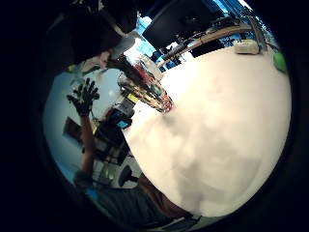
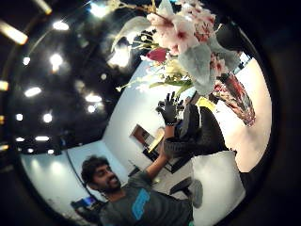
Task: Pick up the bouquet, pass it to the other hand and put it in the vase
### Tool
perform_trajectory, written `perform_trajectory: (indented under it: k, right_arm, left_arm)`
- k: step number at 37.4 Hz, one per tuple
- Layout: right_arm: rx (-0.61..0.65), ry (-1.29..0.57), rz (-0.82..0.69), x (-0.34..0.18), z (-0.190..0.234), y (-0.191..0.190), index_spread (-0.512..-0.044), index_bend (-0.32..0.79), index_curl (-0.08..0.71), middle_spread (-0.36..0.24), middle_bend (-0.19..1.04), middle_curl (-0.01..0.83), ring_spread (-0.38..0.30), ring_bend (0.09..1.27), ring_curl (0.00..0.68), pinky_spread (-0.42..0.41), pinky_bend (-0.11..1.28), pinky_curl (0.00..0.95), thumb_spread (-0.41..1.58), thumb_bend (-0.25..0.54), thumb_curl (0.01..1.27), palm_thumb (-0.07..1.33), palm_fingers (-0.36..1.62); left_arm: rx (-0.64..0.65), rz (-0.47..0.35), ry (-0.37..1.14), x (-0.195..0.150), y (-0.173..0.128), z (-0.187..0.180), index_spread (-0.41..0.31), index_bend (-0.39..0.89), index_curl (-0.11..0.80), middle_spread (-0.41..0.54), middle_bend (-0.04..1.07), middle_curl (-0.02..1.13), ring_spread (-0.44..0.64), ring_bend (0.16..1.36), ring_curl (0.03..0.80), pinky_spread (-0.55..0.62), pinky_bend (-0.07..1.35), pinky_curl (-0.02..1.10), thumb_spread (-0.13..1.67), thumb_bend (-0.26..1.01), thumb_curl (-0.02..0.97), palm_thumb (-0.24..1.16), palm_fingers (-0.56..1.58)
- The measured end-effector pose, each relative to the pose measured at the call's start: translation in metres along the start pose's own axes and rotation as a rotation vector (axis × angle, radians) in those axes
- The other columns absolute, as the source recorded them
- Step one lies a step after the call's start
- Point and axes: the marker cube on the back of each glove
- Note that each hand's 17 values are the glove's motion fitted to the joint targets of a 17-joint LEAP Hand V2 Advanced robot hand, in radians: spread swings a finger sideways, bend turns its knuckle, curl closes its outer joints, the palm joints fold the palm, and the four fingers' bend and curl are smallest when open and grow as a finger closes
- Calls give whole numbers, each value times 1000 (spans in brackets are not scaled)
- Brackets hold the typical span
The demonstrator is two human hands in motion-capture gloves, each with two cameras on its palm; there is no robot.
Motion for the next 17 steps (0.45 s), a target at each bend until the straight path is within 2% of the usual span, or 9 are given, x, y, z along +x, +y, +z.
perform_trajectory:
  k: [4,8,12,17]
  right_arm:
    - [6,4,27,4,0,1,-308,152,348,-92,180,374,1,246,339,337,252,332,1079,24,449,781,709]
    - [8,185,-96,15,-9,-5,-308,151,350,-93,182,376,1,244,345,337,253,337,1081,7,457,790,705]
    - [5,120,-70,9,-6,-4,-309,155,352,-92,177,377,4,244,350,337,257,342,1083,-8,464,798,699]
    - [4,258,-164,25,-11,-8,-308,155,355,-89,176,376,5,244,356,337,257,347,1085,-15,471,802,693]
  left_arm:
    - [-6,-27,-13,1,2,1,-57,132,217,133,290,312,364,673,253,562,317,278,782,-37,317,181,57]
    - [-8,-21,-10,0,1,2,-58,131,221,133,289,316,364,673,255,562,315,283,783,-37,319,180,57]
    - [-8,-4,0,3,2,2,-58,131,224,133,287,320,364,673,256,562,314,286,783,-37,322,180,56]
    - [12,-14,-33,-1,1,-1,-59,132,231,133,284,323,364,671,257,562,310,290,782,-36,326,184,57]
